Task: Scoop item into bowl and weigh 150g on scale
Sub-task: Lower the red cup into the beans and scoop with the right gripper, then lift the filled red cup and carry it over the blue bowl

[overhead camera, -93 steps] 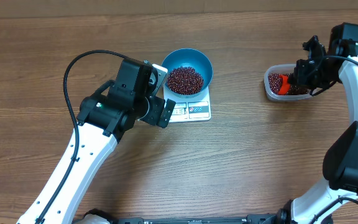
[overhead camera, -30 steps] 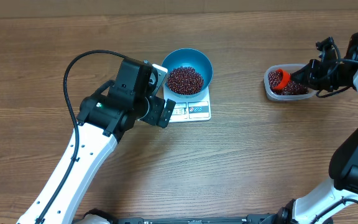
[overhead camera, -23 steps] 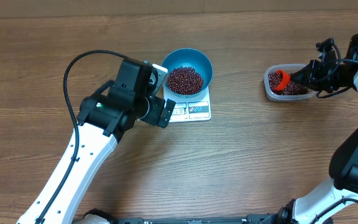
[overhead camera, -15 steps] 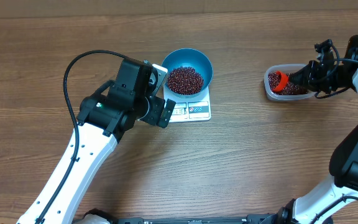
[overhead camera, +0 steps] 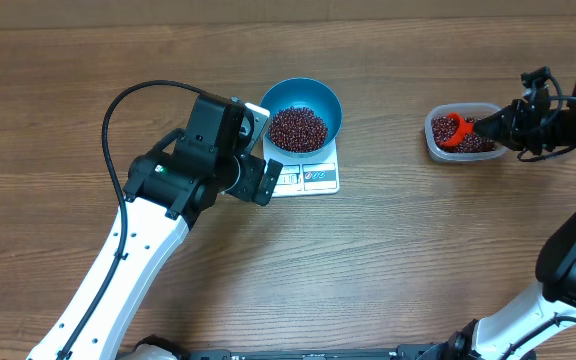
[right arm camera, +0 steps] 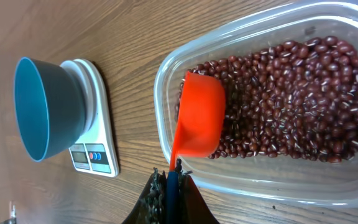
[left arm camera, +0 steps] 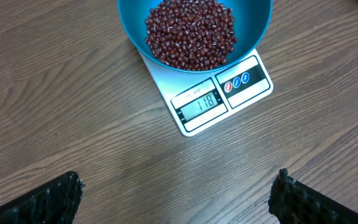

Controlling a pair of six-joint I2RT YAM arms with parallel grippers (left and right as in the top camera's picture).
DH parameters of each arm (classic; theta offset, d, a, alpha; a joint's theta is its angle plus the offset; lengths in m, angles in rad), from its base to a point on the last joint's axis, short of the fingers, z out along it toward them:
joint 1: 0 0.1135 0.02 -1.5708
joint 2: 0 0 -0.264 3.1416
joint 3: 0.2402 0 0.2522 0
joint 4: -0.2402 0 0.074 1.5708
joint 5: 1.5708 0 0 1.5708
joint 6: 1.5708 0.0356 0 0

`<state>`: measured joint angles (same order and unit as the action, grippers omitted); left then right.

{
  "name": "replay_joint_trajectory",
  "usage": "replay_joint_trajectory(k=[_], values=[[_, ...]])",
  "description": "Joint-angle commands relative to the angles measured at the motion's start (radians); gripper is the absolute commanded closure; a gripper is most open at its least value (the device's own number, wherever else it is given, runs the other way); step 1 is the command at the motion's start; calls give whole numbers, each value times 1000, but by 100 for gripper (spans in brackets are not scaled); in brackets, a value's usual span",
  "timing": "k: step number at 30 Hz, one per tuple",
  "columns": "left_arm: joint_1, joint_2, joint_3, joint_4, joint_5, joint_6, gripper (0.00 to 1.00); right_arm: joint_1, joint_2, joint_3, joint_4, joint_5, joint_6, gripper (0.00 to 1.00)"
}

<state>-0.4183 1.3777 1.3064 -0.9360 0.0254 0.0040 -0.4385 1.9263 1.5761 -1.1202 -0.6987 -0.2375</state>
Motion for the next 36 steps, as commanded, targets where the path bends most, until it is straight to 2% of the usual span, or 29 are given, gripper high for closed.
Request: replay_joint_trajectory(k=[1, 11, 24, 29, 36], values=[[-1, 8, 13, 2, -3, 19, 1, -24, 7, -6, -6, -49, -23, 96], [-1, 8, 13, 2, -3, 19, 1, -91, 7, -6, -33, -112, -40, 96], [-1, 8, 13, 2, -3, 19, 1, -111, 7, -6, -126, -420, -188, 96], [-1, 8, 13, 2, -3, 19, 1, -57, 6, -6, -135, -473, -192, 96], [-1, 8, 13, 2, -3, 19, 0, 99, 3, 1, -86, -531, -178, 96]])
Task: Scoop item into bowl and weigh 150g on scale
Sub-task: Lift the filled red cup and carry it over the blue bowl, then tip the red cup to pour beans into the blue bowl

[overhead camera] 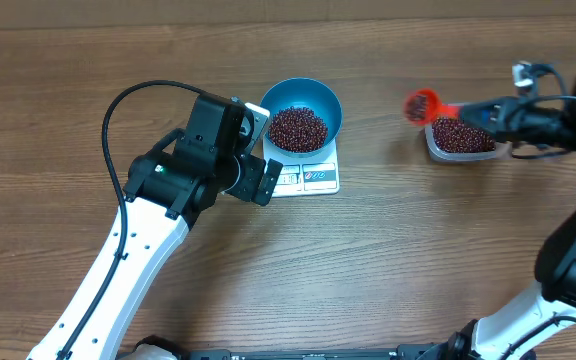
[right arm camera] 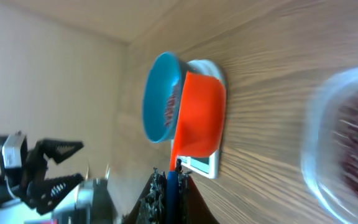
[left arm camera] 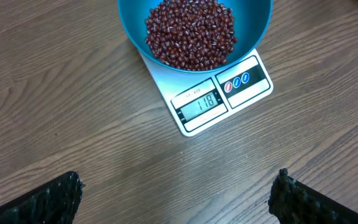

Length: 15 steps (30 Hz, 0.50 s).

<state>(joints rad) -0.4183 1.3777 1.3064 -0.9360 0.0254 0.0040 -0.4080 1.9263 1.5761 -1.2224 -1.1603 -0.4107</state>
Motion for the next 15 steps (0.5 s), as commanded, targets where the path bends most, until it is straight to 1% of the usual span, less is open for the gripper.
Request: replay_joint_trajectory(k=[1, 2, 5, 7, 9, 13, 15], values=[[-1, 8, 13, 2, -3, 19, 1, 90, 3, 6, 20, -69, -5, 96], [-1, 8, 13, 2, -3, 19, 0, 140, 3, 22, 27, -69, -5, 97], [-1, 8, 13, 2, -3, 19, 0, 215, 2, 54, 57, -56, 23, 96], [-1, 8, 13, 2, -3, 19, 0, 266, 2, 76, 106, 4, 104, 96], [-1, 8, 13, 2, -3, 19, 1, 307, 2, 93, 142, 55, 155, 96], [-1, 8, 13, 2, -3, 19, 1, 380, 2, 135, 172, 95, 169, 96], [-1, 8, 13, 2, -3, 19, 0, 413, 2, 162, 182, 177, 207, 96]])
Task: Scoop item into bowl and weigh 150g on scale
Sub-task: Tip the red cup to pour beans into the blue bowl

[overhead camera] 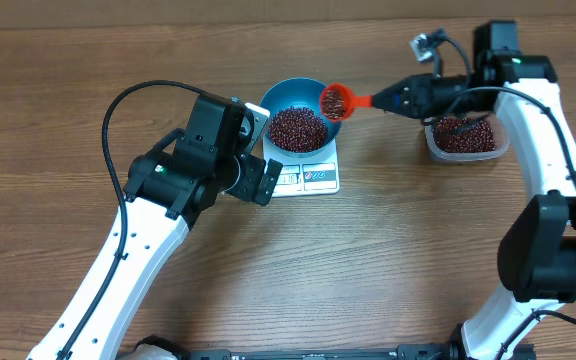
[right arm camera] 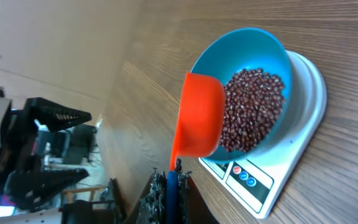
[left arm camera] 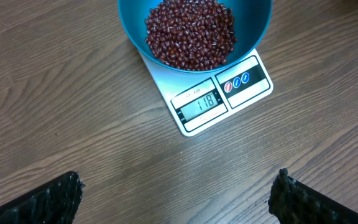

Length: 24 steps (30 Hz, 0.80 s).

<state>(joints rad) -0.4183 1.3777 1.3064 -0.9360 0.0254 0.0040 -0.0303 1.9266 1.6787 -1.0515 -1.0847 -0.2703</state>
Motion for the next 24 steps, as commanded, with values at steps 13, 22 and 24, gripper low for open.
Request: replay_joint_trajectory(k=[13, 22, 24], values=[[-1, 8, 13, 1, -3, 19, 0, 233, -4, 170, 34, 501, 140, 96], [-1, 8, 13, 2, -3, 19, 0, 319, -31, 176, 86, 639, 144, 96], [-1, 8, 13, 2, -3, 19, 1, 330, -35, 176, 87, 666, 144, 96]])
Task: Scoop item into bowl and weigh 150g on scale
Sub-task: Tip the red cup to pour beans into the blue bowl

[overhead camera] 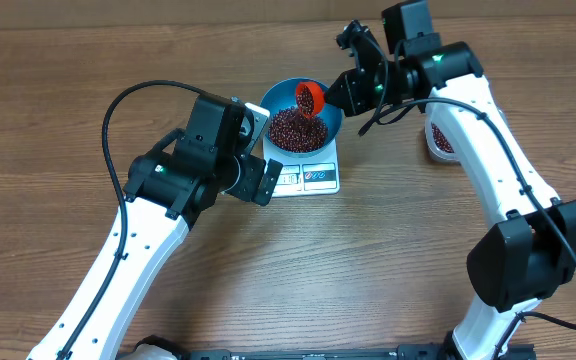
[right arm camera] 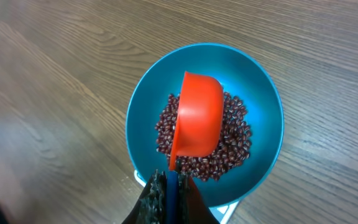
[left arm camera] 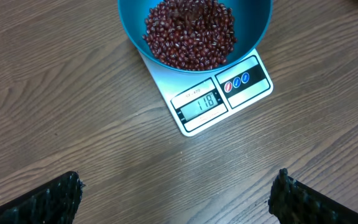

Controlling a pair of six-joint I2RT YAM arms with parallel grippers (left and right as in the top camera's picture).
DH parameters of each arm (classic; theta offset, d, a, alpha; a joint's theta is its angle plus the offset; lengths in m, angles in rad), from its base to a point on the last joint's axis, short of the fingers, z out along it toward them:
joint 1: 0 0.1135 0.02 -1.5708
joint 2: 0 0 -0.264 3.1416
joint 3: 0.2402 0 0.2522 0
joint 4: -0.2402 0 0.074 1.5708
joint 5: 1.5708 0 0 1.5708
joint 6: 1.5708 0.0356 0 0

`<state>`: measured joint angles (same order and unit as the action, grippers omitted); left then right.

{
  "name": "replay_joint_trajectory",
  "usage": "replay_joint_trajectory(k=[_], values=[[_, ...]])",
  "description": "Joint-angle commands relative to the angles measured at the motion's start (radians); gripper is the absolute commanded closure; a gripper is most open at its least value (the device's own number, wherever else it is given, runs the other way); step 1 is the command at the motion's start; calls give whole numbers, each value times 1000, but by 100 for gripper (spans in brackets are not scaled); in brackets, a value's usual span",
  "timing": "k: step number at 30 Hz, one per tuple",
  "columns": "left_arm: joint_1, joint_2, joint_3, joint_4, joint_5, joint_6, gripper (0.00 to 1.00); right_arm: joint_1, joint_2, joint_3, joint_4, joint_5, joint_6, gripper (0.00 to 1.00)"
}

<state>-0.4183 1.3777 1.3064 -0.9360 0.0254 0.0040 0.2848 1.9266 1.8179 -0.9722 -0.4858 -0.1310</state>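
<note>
A blue bowl [overhead camera: 304,118] holding red beans stands on a white scale [overhead camera: 313,178]; in the left wrist view the scale display [left arm camera: 199,102] reads 118. My right gripper [right arm camera: 170,179] is shut on the blue handle of an orange scoop [right arm camera: 197,115], which is tipped over the bowl [right arm camera: 263,137], its underside toward the camera. In the overhead view beans fall from the scoop [overhead camera: 309,98]. My left gripper [left arm camera: 176,193] stands open over bare table, near the scale's front edge, with nothing between its fingers.
A clear plastic tub of red beans [overhead camera: 435,140] sits at the right of the table, mostly hidden behind my right arm. The left arm's cable loops over the table's left side.
My right gripper has moved the scoop from the bowl's right rim to over its middle and tipped it. Beans now drop into the bowl. The left arm has not moved.
My right gripper first held the scoop down in the tub of beans. Then it held the loaded scoop left of the tub, then beside the bowl's right rim. Now it is tipped over the bowl. The scale read 118 throughout.
</note>
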Motion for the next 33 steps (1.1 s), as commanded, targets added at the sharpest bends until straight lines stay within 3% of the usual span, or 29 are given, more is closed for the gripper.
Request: replay_joint_trajectory(k=[1, 28, 33], values=[[-1, 8, 13, 2, -3, 19, 0, 19, -37, 37, 7, 77, 4, 96], [-1, 8, 13, 1, -3, 19, 1, 50, -40, 37, -20, 133, -9, 96], [-1, 8, 13, 2, -3, 19, 1, 77, -42, 37, -16, 217, -16, 96]])
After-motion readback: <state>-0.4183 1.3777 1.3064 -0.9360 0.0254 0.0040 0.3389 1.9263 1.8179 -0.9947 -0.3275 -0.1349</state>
